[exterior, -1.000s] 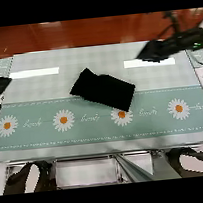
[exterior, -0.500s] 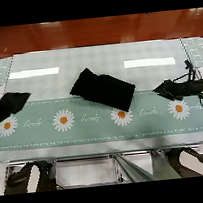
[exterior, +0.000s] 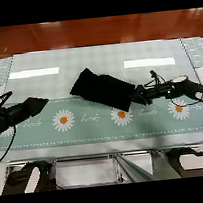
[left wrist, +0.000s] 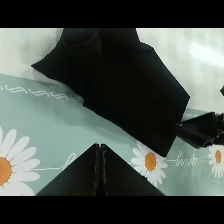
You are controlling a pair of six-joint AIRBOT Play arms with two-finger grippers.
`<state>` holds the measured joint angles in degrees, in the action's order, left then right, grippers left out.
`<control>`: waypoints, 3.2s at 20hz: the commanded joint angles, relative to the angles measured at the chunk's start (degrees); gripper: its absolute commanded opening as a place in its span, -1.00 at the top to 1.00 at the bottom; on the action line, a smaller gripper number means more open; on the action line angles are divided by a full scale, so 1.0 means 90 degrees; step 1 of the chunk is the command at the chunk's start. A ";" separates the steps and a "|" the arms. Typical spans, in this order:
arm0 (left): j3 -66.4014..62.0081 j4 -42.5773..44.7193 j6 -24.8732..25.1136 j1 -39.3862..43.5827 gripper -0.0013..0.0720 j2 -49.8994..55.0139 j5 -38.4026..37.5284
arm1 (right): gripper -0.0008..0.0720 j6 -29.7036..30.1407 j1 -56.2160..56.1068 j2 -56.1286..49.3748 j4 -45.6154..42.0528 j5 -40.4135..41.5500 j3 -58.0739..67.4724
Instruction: Fold the shirts.
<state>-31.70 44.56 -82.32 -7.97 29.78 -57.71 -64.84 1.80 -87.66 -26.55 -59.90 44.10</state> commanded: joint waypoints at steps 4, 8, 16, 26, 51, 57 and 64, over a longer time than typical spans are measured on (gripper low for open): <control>0.0036 -0.0010 0.0002 0.0095 0.90 0.0136 0.0248 | 0.85 -0.0289 -0.1161 -0.0631 0.0036 0.0029 0.1409; 0.0036 -0.0007 0.0005 0.0095 0.90 0.0136 0.0248 | 0.90 -0.0593 -0.1751 -0.0631 -0.0651 -0.0522 0.3174; 0.0036 -0.0007 0.0005 0.0095 0.90 0.0143 0.0248 | 0.91 -0.2552 -0.1885 -0.0631 -0.3864 -0.2232 0.8026; 0.0015 -0.0070 0.0364 -0.0500 0.90 0.0143 0.0576 | 0.90 -0.2841 0.2030 0.0430 -0.3429 -0.4014 0.8495; -0.0012 -0.0075 0.0862 -0.0930 0.90 0.1088 0.1817 | -0.16 -0.3344 0.8386 0.3898 -0.7271 -0.4595 0.1535; -0.1914 -0.0148 0.1411 -0.0908 0.90 0.2538 0.1396 | 0.81 -0.3177 0.8075 0.3371 -0.4097 -0.3456 0.2606; -0.6307 -0.0146 0.1324 0.0828 0.90 0.5076 0.0017 | 0.90 -0.2718 0.2285 0.1722 -0.3609 -0.1445 0.4993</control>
<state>-73.73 42.92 -69.78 -7.25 66.02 -49.82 -92.16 43.18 -66.19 -60.23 -81.14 81.71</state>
